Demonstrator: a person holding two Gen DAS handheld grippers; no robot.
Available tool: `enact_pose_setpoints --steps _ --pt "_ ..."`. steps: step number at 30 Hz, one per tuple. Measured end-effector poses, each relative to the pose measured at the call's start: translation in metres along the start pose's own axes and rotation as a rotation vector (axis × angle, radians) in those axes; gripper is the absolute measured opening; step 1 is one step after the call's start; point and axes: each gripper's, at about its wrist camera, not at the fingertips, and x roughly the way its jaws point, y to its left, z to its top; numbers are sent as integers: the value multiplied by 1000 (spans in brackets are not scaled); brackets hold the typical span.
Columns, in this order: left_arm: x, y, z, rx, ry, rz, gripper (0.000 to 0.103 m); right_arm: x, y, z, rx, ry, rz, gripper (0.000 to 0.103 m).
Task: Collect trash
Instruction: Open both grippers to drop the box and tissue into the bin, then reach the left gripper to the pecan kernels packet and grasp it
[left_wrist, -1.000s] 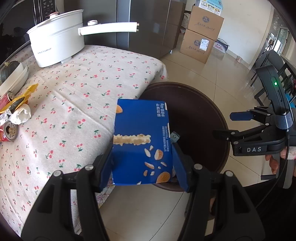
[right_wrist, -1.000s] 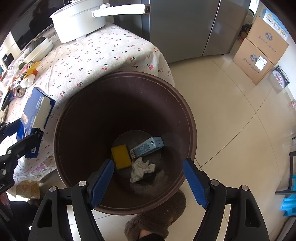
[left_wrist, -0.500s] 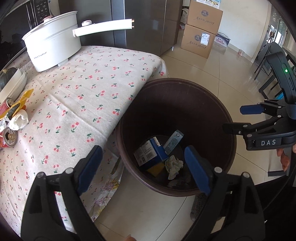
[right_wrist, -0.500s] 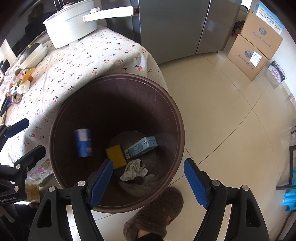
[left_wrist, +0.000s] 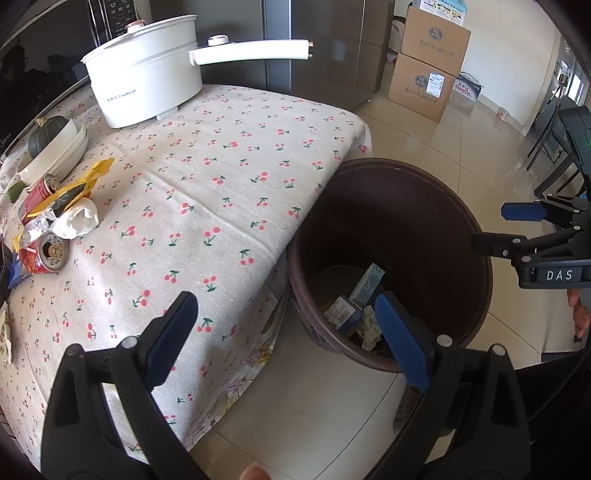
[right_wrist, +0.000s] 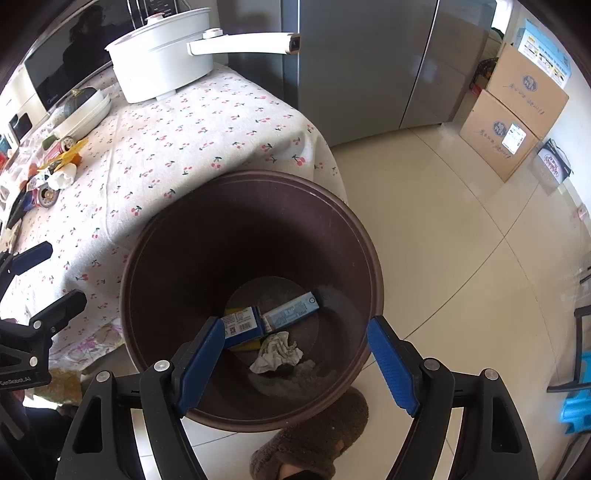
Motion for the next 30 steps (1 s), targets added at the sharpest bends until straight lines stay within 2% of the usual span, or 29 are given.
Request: enact_pose_setpoints --steps 12,26,30 --pt "-27 59 -12 -95 -3 80 99 -19 57 22 -95 -53 41 83" --pt "-70 142 -40 -246 -28 167 99 -35 141 47 -199 -103 103 84" --pt "-80 168 -51 -296 -33 199 102 -36 167 53 -230 -109 121 85"
